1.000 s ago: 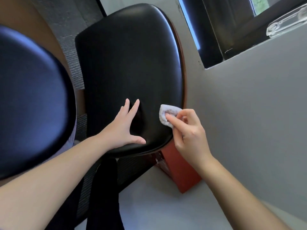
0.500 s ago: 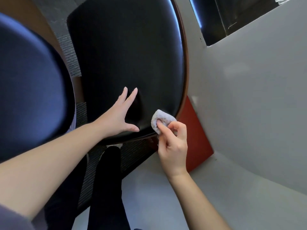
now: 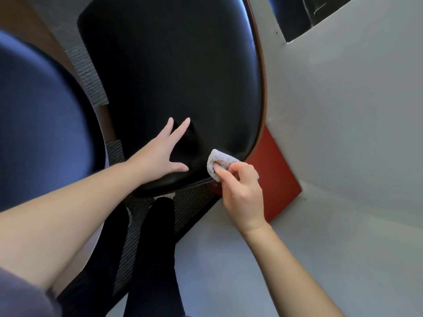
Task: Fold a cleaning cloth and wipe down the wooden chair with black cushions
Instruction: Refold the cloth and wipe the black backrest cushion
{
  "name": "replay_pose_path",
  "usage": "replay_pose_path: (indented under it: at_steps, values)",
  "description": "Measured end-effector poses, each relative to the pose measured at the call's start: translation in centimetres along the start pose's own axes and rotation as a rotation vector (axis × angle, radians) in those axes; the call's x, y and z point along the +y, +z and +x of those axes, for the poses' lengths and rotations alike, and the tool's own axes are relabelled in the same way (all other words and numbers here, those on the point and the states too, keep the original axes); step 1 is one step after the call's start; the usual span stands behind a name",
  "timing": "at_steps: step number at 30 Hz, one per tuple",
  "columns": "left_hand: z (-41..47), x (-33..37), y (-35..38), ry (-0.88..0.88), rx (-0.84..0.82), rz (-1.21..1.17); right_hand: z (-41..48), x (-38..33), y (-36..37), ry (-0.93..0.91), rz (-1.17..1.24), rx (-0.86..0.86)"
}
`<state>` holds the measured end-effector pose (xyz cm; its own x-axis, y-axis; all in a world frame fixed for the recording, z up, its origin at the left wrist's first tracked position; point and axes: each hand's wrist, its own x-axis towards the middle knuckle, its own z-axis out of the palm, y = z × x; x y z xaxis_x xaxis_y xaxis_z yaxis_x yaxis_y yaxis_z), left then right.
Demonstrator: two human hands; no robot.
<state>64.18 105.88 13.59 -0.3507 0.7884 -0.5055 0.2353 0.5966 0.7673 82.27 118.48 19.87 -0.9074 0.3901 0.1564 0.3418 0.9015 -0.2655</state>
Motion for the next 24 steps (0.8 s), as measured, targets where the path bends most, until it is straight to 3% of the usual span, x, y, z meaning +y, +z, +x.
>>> replay_pose_path:
  at_steps: [4,13,24]
  values:
    - [0.7,-0.2,-0.8,0.027,-0.008,0.062,1.4,0.7,-1.2,-0.127,-0.137,-0.039]
    - [1.6,0.7,-3.6,0.074,-0.020,0.116,8.4,-0.3,-3.0,-0.201,-0.297,-0.172]
    - [4.9,2.0,-6.1,0.024,0.094,0.080,19.1,2.1,-2.3,-0.310,-0.310,-0.068]
